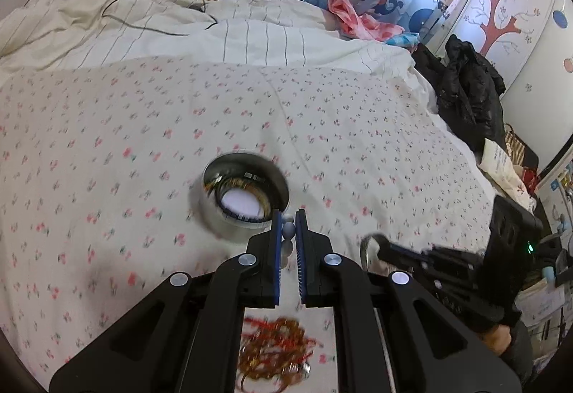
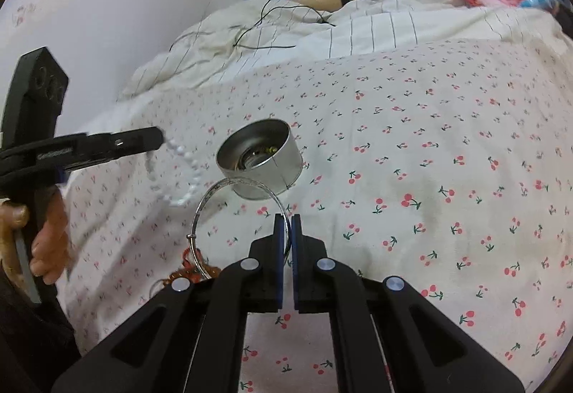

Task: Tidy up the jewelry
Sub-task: 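Carry the white-bead bracelet into the tin and open the left tool, then lower the silver bangle into the tin with the right tool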

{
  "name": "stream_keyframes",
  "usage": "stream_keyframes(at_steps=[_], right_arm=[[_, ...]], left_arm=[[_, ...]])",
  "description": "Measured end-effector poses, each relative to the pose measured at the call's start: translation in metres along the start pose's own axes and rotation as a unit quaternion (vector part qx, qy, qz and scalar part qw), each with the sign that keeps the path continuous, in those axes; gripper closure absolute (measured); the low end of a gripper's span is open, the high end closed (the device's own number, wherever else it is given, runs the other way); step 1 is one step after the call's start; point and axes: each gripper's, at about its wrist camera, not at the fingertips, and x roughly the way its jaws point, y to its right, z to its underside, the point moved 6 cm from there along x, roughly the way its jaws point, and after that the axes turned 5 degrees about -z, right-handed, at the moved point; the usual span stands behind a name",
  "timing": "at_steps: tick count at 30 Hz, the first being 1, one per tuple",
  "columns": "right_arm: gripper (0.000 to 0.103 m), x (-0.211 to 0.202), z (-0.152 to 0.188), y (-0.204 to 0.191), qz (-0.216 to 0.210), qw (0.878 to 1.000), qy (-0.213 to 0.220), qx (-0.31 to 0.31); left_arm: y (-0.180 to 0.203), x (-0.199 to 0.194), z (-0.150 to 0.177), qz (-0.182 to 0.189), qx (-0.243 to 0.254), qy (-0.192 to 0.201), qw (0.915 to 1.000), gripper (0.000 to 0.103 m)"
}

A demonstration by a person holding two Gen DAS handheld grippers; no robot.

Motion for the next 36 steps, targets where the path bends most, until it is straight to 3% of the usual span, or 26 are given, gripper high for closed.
stream_keyframes(at_steps=[9, 16, 18, 20, 22, 24, 26, 28, 30, 33, 36], right_arm=[[0.099, -0.011, -0.006, 0.01, -0.009, 0.999, 0.014, 0.028], [0.099, -0.009, -0.006, 0.008, -0.015, 0.999, 0.013, 0.027], [0.099, -0.01, -0.006, 0.009, -0.011, 1.0, 0.012, 0.025], [0.099, -0.009, -0.005, 0.009, -0.007, 1.0, 0.01, 0.025], [0.099, -0.007, -0.004, 0.01, 0.001, 1.0, 0.007, 0.021], [0.099, -0.005, -0.003, 0.01, 0.007, 1.0, 0.005, 0.018], [0.099, -0.001, -0.001, 0.009, 0.017, 1.0, 0.001, 0.01], [0.099, 0.001, 0.001, 0.004, 0.028, 1.0, 0.001, 0.0], [0.099, 0.003, 0.001, -0.003, 0.036, 0.999, 0.004, -0.015], [0.099, 0.001, -0.003, -0.015, 0.049, 0.998, 0.018, -0.04], [0.099, 0.007, -0.013, -0.023, 0.064, 0.996, 0.024, -0.057]], left_arm=[[0.007, 0.052, -0.044, -0.017, -0.012, -0.004, 0.9998, 0.096], [-0.004, 0.088, -0.045, -0.006, -0.048, -0.024, 0.9986, 0.096], [-0.011, 0.096, -0.041, -0.036, -0.048, -0.031, 0.9977, 0.096], [-0.022, 0.105, -0.035, -0.118, -0.03, -0.047, 0.9914, 0.094], [-0.028, 0.108, -0.03, -0.173, -0.004, -0.057, 0.9833, 0.083], [-0.031, 0.102, -0.03, -0.194, 0.008, -0.051, 0.9797, 0.053], [-0.032, 0.084, -0.032, -0.204, 0.014, -0.025, 0.9784, 0.042], [-0.034, 0.06, -0.027, -0.208, 0.015, -0.003, 0.978, 0.035], [-0.04, 0.038, -0.014, -0.208, 0.009, 0.016, 0.978, 0.022], [-0.057, 0.011, 0.018, -0.231, 0.001, 0.031, 0.9725, 0.015], [-0.08, 0.002, 0.045, -0.241, -0.028, 0.029, 0.9696, 0.015]])
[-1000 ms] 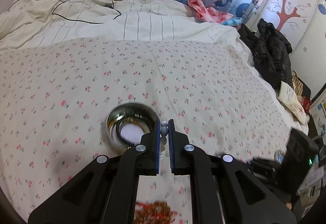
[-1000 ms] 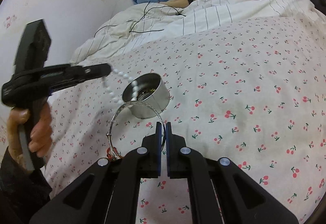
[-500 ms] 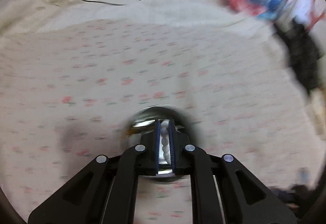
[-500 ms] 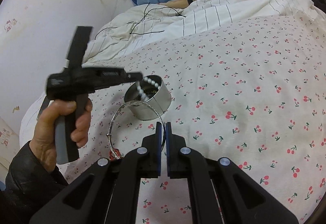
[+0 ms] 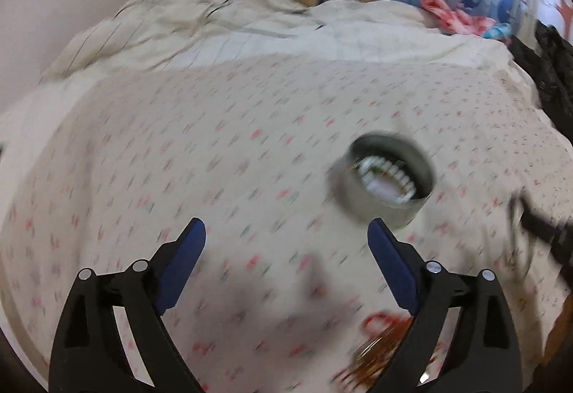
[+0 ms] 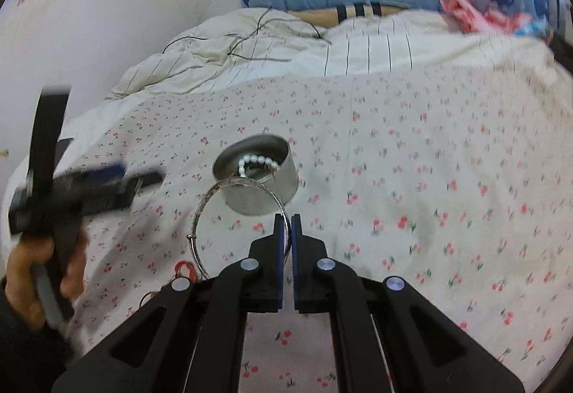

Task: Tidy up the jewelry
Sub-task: 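Lower the silver bangle into the tin with the right tool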

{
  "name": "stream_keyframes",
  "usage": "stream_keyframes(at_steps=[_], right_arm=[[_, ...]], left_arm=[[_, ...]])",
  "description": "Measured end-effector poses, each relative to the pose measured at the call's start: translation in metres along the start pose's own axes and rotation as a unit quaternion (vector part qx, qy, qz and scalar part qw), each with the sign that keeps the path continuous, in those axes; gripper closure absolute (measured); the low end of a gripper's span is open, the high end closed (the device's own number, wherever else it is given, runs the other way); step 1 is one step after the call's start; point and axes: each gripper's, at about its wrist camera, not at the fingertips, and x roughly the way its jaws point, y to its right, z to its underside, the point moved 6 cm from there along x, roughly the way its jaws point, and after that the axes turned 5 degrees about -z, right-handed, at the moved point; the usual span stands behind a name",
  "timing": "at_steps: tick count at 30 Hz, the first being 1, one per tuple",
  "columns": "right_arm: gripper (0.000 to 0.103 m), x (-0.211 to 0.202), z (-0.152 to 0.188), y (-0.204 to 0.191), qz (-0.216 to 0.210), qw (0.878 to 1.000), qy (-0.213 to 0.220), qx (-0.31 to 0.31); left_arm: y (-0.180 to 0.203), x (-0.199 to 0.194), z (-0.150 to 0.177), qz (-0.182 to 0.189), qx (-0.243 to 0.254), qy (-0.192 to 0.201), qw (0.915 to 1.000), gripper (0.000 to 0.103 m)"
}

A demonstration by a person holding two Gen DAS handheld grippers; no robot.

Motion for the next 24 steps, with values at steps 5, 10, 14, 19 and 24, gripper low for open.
stream_keyframes(at_steps=[5, 10, 14, 19, 24], right_arm=[[0.099, 0.031, -0.023, -0.011, 0.022, 0.999, -0.015, -0.024], [0.099, 0.063, -0.041, -0.018, 0.045, 0.998, -0.032, -0.044], [0.099, 0.087, -0.053, -0.021, 0.065, 0.995, -0.045, -0.061], [0.099, 0.117, -0.064, -0.019, 0.088, 0.992, -0.058, -0.069], [0.097, 0.137, -0.06, -0.023, 0.102, 0.988, -0.079, -0.086]], left_arm=[[-0.026, 0.024, 0.016, 0.016, -0.051, -0.036, 0.9979, 0.015], [-0.026, 0.012, 0.013, 0.014, -0.039, -0.011, 0.9991, 0.015], [-0.024, 0.008, 0.013, 0.028, -0.041, -0.017, 0.9986, 0.014], [-0.02, 0.004, 0.012, 0.039, -0.04, -0.02, 0.9982, 0.011], [-0.017, 0.004, 0.013, 0.04, -0.027, -0.024, 0.9985, 0.011]])
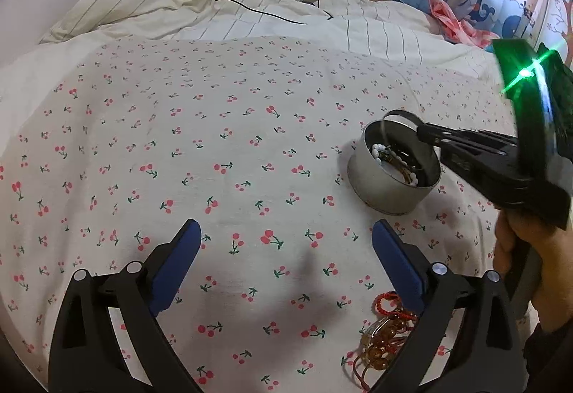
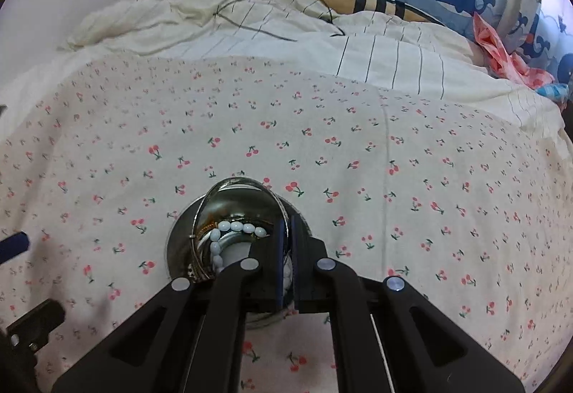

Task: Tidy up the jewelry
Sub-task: 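Lower the silver bangle into the tin with the right tool, then grasp the red cord bracelet from the pile with the right tool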

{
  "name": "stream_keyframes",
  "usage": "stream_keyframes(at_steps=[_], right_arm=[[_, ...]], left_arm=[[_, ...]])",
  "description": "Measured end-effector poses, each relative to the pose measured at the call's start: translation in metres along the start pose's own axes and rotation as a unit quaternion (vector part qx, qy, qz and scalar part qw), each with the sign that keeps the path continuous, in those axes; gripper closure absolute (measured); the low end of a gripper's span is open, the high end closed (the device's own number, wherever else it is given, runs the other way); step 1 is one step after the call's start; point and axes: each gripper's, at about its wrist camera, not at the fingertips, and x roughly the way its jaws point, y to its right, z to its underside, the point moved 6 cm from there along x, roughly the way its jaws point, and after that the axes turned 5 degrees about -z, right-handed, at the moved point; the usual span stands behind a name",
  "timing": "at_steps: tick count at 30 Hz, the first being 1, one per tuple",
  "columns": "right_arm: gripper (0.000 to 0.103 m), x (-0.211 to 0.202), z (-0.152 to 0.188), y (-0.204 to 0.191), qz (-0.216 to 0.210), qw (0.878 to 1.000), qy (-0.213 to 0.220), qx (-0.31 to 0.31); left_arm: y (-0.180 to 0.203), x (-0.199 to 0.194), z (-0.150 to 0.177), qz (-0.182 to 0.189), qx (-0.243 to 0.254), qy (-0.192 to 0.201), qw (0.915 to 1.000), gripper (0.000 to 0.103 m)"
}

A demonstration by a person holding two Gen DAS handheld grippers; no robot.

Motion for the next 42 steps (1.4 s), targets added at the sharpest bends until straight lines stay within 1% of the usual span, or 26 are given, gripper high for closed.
stream_keyframes(at_steps=[1, 2, 3, 4, 6, 8, 9, 10, 11, 12, 14, 16, 18, 20, 21, 22, 26, 28, 30, 31, 32, 34, 37, 39, 42], right_arm=[[0.094, -0.001, 0.002, 0.0, 0.001, 1.0, -0.001, -0.001], [0.081, -0.005, 0.003, 0.0, 0.007, 1.0, 0.006, 0.0], [0.069, -0.016, 0.005, 0.002, 0.01, 1.0, 0.025, 0.005], [0.066, -0.03, 0.009, 0.004, 0.003, 0.999, 0.039, 0.012], [0.064, -0.054, 0.023, 0.003, -0.023, 0.998, 0.051, 0.016], [0.06, -0.081, 0.051, -0.005, -0.07, 0.996, 0.054, 0.005], [0.059, -0.088, 0.063, -0.011, -0.091, 0.995, 0.048, -0.003], [0.059, -0.096, 0.082, -0.019, -0.123, 0.992, 0.035, -0.021], [0.059, -0.099, 0.097, -0.024, -0.137, 0.99, 0.027, -0.037], [0.059, -0.1, 0.109, -0.027, -0.142, 0.989, 0.019, -0.046], [0.059, -0.101, 0.129, -0.033, -0.17, 0.984, 0.014, -0.044], [0.059, -0.095, 0.133, -0.04, -0.179, 0.983, 0.004, -0.045], [0.059, -0.096, 0.13, -0.053, -0.174, 0.982, 0.014, -0.07], [0.059, -0.096, 0.124, -0.063, -0.183, 0.98, 0.021, -0.072], [0.059, -0.095, 0.124, -0.064, -0.18, 0.981, 0.02, -0.074], [0.06, -0.091, 0.123, -0.067, -0.175, 0.981, 0.014, -0.077], [0.073, -0.081, 0.134, -0.075, -0.176, 0.98, -0.004, -0.095], [0.074, -0.078, 0.137, -0.079, -0.177, 0.979, -0.01, -0.102], [0.08, -0.076, 0.14, -0.081, -0.174, 0.979, -0.012, -0.108], [0.082, -0.075, 0.14, -0.081, -0.17, 0.979, -0.012, -0.109], [0.089, -0.075, 0.141, -0.079, -0.169, 0.98, -0.011, -0.107], [0.097, -0.077, 0.138, -0.074, -0.172, 0.98, -0.005, -0.096], [0.098, -0.09, 0.128, -0.06, -0.196, 0.979, 0.016, -0.058], [0.098, -0.097, 0.121, -0.047, -0.204, 0.978, 0.03, -0.03], [0.098, -0.103, 0.113, -0.023, -0.187, 0.981, 0.045, 0.004]], left_arm=[[0.0, 0.0, 0.0, 0.002, 0.002, -0.002, 1.0, 0.011], [0.0, 0.0, 0.0, 0.002, 0.003, -0.003, 1.0, 0.011], [-0.001, 0.0, 0.0, 0.001, 0.002, -0.004, 1.0, 0.011], [-0.003, 0.001, 0.0, 0.002, 0.0, -0.006, 1.0, 0.011], [-0.005, 0.001, 0.0, 0.008, -0.003, -0.013, 0.9999, 0.011], [-0.003, 0.003, 0.004, 0.039, 0.004, -0.036, 0.9986, 0.011], [0.0, 0.003, 0.006, 0.056, 0.009, -0.045, 0.9974, 0.011], [0.0, 0.003, 0.006, 0.061, 0.01, -0.047, 0.997, 0.011], [0.0, 0.003, 0.006, 0.058, 0.01, -0.046, 0.9972, 0.011], [-0.001, 0.004, 0.006, 0.056, 0.008, -0.046, 0.9974, 0.011], [-0.003, 0.009, 0.008, 0.066, -0.005, -0.057, 0.9962, 0.011], [-0.005, 0.014, 0.01, 0.071, -0.018, -0.068, 0.9951, 0.011], [-0.008, 0.018, 0.01, 0.064, -0.027, -0.072, 0.995, 0.011], [-0.008, 0.021, 0.011, 0.06, -0.03, -0.072, 0.9951, 0.011], [-0.008, 0.021, 0.011, 0.06, -0.033, -0.073, 0.995, 0.011], [-0.009, 0.022, 0.011, 0.061, -0.034, -0.073, 0.9949, 0.011], [-0.008, 0.021, 0.012, 0.061, -0.032, -0.073, 0.9949, 0.011], [-0.007, 0.021, 0.011, 0.06, -0.03, -0.073, 0.9951, 0.01], [-0.006, 0.021, 0.011, 0.061, -0.029, -0.074, 0.995, 0.01], [-0.005, 0.022, 0.011, 0.06, -0.028, -0.075, 0.995, 0.01], [-0.005, 0.022, 0.012, 0.06, -0.027, -0.075, 0.995, 0.01], [-0.004, 0.023, 0.012, 0.059, -0.025, -0.076, 0.9951, 0.01], [-0.003, 0.022, 0.013, 0.061, -0.019, -0.077, 0.995, 0.01], [-0.002, 0.022, 0.013, 0.063, -0.011, -0.079, 0.9948, 0.01], [0.01, 0.017, 0.017, 0.098, 0.018, -0.086, 0.9913, 0.01]])
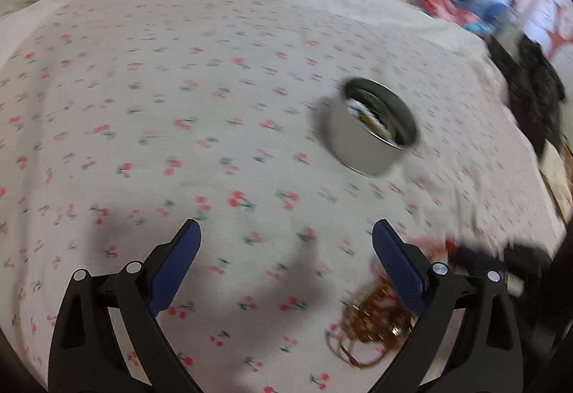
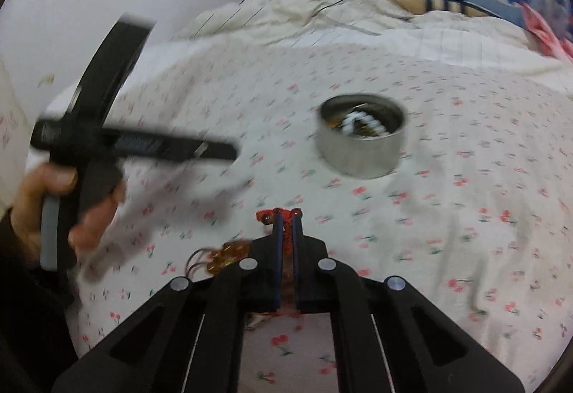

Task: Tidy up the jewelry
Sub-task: 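Grasp the red cord bracelet from the pile with the right tool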

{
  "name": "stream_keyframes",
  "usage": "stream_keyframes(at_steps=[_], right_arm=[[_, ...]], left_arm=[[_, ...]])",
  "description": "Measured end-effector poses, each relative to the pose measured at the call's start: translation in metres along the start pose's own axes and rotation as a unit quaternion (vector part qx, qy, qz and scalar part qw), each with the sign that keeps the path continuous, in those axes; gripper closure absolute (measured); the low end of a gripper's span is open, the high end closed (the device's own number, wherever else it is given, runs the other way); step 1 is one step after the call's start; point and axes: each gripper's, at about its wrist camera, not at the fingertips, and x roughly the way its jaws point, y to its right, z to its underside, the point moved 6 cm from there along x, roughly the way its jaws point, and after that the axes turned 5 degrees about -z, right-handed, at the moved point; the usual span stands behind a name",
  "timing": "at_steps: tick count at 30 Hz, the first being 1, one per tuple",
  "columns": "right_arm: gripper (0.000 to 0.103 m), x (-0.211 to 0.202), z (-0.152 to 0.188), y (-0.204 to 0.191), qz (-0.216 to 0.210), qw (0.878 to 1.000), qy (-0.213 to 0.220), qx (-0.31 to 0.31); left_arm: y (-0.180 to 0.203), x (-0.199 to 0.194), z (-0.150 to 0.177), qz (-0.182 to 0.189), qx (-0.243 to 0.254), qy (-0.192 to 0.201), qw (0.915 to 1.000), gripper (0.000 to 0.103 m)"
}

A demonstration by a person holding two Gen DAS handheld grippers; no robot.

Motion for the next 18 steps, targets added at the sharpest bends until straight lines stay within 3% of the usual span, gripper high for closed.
stream_keyframes(at_steps=[2, 4, 7, 10, 14, 18], right_arm=[[0.098, -0.008, -0.005, 0.017, 0.009, 1.0, 0.012, 0.028], [0.098, -0.016, -0.008, 0.033, 0.02, 0.998, 0.022, 0.051], [0.098, -0.025, -0.011, 0.047, 0.023, 0.996, 0.033, 0.076], [0.098, -0.029, -0.012, 0.053, 0.023, 0.995, 0.038, 0.087], [0.098, -0.026, -0.01, 0.052, 0.018, 0.995, 0.032, 0.092], [0.098, -0.026, -0.009, 0.05, 0.014, 0.995, 0.03, 0.092]], left_arm=[[0.019, -0.003, 0.006, 0.01, 0.057, 0.002, 0.9983, 0.01], [0.045, -0.009, 0.017, 0.005, 0.149, 0.017, 0.9886, 0.01], [0.071, -0.014, 0.034, 0.008, 0.235, 0.033, 0.9714, 0.01], [0.083, -0.015, 0.042, 0.033, 0.262, 0.035, 0.964, 0.02], [0.086, -0.007, 0.045, 0.034, 0.264, 0.028, 0.9635, 0.029], [0.091, -0.004, 0.049, 0.037, 0.272, 0.025, 0.9613, 0.029]])
